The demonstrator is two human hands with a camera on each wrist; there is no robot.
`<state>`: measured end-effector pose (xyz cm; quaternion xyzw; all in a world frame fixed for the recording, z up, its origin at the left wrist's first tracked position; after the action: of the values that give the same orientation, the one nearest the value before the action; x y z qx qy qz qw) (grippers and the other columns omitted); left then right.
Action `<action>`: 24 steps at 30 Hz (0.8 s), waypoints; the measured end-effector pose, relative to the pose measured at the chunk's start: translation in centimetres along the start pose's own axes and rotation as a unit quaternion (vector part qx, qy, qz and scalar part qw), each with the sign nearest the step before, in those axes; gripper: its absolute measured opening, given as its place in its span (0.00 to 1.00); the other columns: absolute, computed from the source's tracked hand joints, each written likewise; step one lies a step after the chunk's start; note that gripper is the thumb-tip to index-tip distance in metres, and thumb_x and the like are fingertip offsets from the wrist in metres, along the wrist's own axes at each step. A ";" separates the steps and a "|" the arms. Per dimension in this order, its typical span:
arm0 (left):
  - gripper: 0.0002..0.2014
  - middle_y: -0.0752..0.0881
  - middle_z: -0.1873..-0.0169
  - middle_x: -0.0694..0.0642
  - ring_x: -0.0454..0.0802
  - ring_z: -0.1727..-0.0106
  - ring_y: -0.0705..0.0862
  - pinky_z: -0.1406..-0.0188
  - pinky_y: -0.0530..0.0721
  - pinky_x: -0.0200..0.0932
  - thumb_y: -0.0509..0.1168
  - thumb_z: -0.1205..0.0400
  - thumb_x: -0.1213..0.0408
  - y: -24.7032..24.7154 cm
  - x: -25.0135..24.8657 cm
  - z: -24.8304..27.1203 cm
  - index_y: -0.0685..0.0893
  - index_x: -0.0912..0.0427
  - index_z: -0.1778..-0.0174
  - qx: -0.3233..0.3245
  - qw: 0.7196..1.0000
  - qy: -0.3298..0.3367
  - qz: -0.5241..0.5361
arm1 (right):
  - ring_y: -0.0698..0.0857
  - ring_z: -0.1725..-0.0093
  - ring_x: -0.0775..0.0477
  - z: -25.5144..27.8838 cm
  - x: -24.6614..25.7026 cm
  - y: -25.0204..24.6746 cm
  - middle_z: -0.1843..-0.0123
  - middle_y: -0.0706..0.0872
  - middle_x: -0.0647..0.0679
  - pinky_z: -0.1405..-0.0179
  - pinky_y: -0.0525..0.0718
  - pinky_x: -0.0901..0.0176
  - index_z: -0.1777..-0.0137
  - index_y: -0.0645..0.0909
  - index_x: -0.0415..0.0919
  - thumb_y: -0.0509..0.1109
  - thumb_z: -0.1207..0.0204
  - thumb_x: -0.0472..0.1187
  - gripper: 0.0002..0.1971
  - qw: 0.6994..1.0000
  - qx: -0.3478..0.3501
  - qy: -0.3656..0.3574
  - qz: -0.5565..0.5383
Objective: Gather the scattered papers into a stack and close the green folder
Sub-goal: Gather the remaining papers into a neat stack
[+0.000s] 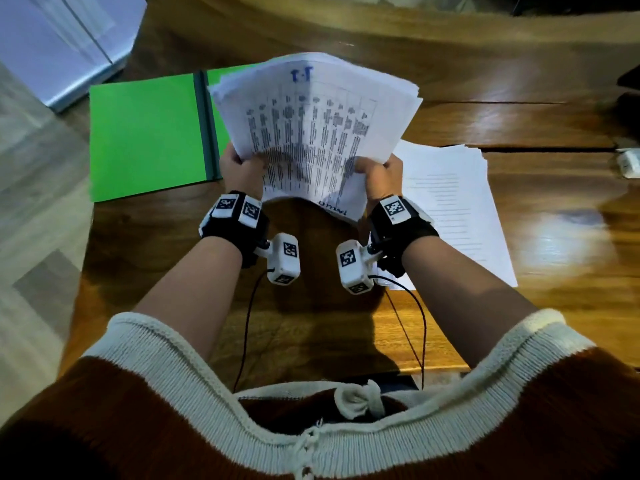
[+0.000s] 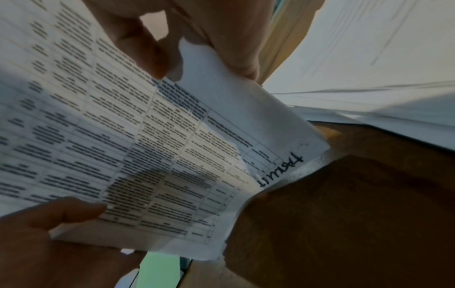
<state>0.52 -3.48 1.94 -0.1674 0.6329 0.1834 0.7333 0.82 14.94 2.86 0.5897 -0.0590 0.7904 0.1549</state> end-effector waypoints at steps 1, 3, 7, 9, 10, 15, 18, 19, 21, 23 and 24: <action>0.08 0.80 0.69 0.54 0.37 0.71 0.78 0.73 0.75 0.32 0.58 0.33 0.75 0.0 -0.1 -0.3 0.78 0.60 0.64 -0.017 1.000 0.015 0.001 | 0.82 0.59 0.49 0.0 0.1 0.3 0.56 0.85 0.41 0.61 0.82 0.62 0.60 0.80 0.37 0.66 0.49 0.33 0.15 1.000 0.009 0.000 0.006; 0.08 0.80 0.67 0.50 0.30 0.71 0.78 0.73 0.75 0.28 0.60 0.29 0.77 0.0 0.3 -0.2 0.79 0.63 0.58 -0.025 0.999 0.038 -0.018 | 0.81 0.55 0.45 0.0 -0.2 0.2 0.56 0.84 0.42 0.59 0.82 0.60 0.62 0.80 0.40 0.69 0.42 0.29 0.09 1.000 0.020 -0.001 0.018; 0.15 0.83 0.48 0.52 0.45 0.50 0.81 0.58 0.79 0.31 0.62 0.19 0.72 -0.1 2.3 0.1 0.77 0.67 0.36 0.019 0.994 0.011 -0.109 | 0.82 0.47 0.45 -0.5 -2.0 -0.5 0.49 0.86 0.41 0.47 0.83 0.56 0.43 0.84 0.32 0.70 0.26 0.28 0.12 0.999 0.004 -0.009 0.046; 0.14 0.82 0.48 0.54 0.48 0.48 0.80 0.57 0.75 0.33 0.57 0.15 0.68 0.7 2.0 0.1 0.75 0.67 0.34 0.037 0.974 0.044 -0.218 | 0.82 0.44 0.47 -1.1 -1.6 -0.9 0.41 0.86 0.36 0.42 0.80 0.55 0.35 0.80 0.28 0.68 0.21 0.32 0.16 0.999 -0.013 -0.018 0.035; 0.12 0.83 0.49 0.56 0.49 0.50 0.81 0.59 0.73 0.34 0.56 0.14 0.67 1.1 1.4 0.0 0.75 0.67 0.38 0.039 0.964 0.075 -0.253 | 0.81 0.43 0.48 -1.5 -1.0 -1.3 0.39 0.85 0.35 0.42 0.78 0.57 0.34 0.79 0.27 0.67 0.20 0.33 0.16 0.999 -0.021 -0.022 0.033; 0.11 0.85 0.47 0.59 0.52 0.52 0.83 0.60 0.74 0.35 0.61 0.16 0.64 5.6 -2.8 -0.1 0.76 0.64 0.41 0.047 0.942 0.119 -0.311 | 0.83 0.45 0.45 -5.3 2.1 -5.3 0.42 0.86 0.37 0.48 0.78 0.58 0.39 0.80 0.32 0.68 0.21 0.37 0.14 0.986 -0.055 -0.004 0.159; 0.17 0.83 0.39 0.59 0.54 0.46 0.84 0.49 0.83 0.43 0.64 0.18 0.62 9.0 -1.8 0.9 0.75 0.63 0.34 0.111 0.933 0.003 -0.341 | 0.84 0.42 0.41 -7.6 2.7 -9.7 0.40 0.86 0.38 0.46 0.79 0.56 0.38 0.80 0.30 0.68 0.22 0.38 0.16 0.960 -0.073 0.030 0.268; 0.18 0.83 0.38 0.61 0.57 0.44 0.84 0.45 0.84 0.48 0.64 0.18 0.62 10.2 -0.9 1.7 0.74 0.62 0.33 0.136 0.926 -0.035 -0.350 | 0.83 0.44 0.43 -8.0 2.8 -11.4 0.42 0.85 0.40 0.46 0.78 0.56 0.40 0.80 0.31 0.67 0.21 0.38 0.13 0.946 -0.076 0.041 0.312; 0.18 0.82 0.36 0.61 0.58 0.40 0.83 0.40 0.82 0.48 0.63 0.18 0.64 12.2 1.0 3.4 0.74 0.62 0.32 0.169 0.919 -0.071 -0.350 | 0.80 0.43 0.46 -8.4 2.5 -14.4 0.43 0.80 0.39 0.46 0.76 0.56 0.43 0.78 0.32 0.63 0.19 0.38 0.10 0.918 -0.073 0.071 0.383; 0.18 0.81 0.34 0.61 0.58 0.36 0.81 0.42 0.77 0.44 0.64 0.18 0.65 14.3 2.4 4.8 0.74 0.63 0.31 0.194 0.911 -0.096 -0.351 | 0.79 0.34 0.39 -8.6 2.1 -17.0 0.32 0.79 0.36 0.40 0.76 0.54 0.29 0.73 0.31 0.61 0.18 0.37 0.19 0.899 -0.077 0.096 0.421; 0.19 0.81 0.34 0.60 0.58 0.35 0.80 0.43 0.76 0.44 0.64 0.18 0.66 15.3 3.0 5.3 0.74 0.64 0.31 0.206 0.903 -0.109 -0.362 | 0.79 0.32 0.37 -8.7 1.8 -18.2 0.30 0.78 0.36 0.39 0.77 0.53 0.26 0.70 0.31 0.61 0.18 0.37 0.21 0.892 -0.080 0.104 0.433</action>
<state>-1.84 12.66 -0.50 -0.2089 0.4683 -0.2117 0.8320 -1.91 34.84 0.37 0.4056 -0.3549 0.8287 -0.1510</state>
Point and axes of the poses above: each hand's wrist, its own z-axis away from the middle knuckle, its own y-axis out of the palm, x = y × z, the point moved 1 cm from there along -z, towards the middle knuckle
